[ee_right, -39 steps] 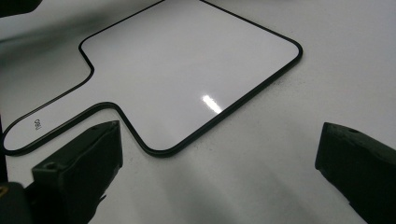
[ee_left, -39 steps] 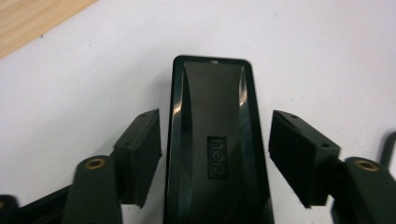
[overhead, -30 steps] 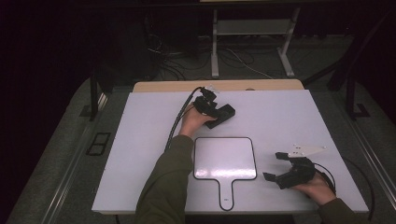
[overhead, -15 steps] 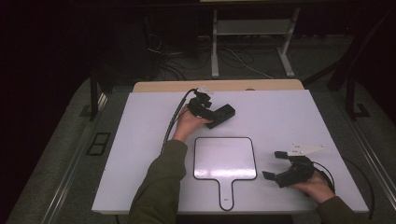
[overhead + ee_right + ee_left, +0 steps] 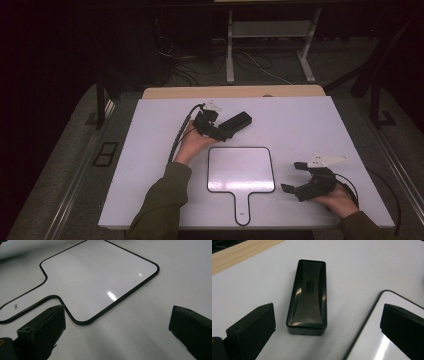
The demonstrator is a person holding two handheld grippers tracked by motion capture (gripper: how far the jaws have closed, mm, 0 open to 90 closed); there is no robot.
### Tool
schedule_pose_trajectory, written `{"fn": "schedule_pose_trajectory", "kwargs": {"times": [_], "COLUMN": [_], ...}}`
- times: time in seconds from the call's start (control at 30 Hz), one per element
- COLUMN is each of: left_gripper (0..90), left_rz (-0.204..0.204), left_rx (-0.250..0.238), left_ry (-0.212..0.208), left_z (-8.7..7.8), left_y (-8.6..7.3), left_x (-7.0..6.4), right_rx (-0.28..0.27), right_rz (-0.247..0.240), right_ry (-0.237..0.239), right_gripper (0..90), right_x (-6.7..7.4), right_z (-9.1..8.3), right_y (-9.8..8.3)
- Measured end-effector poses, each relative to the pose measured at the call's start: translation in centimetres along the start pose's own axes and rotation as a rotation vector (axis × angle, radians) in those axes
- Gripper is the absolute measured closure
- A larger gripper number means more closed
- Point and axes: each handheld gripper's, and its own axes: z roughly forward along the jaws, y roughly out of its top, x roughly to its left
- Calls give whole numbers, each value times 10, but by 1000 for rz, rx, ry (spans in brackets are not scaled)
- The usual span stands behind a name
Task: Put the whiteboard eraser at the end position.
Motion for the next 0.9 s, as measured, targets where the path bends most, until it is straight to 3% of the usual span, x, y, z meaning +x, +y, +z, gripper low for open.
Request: {"fn": "schedule_pose_trajectory", "kwargs": {"times": [0.9], "left_gripper": [0], "left_rz": [6], "left_rx": [-52], "left_ry": [10], "left_z": [-64], "left_y": [-54], "left_x": [-46], "right_rx": [-11], "right_rz": [8], "right_ry": [-12], "right_gripper": [0], "right_x": [0], "right_z": [-3], "right_y": [-1]}}
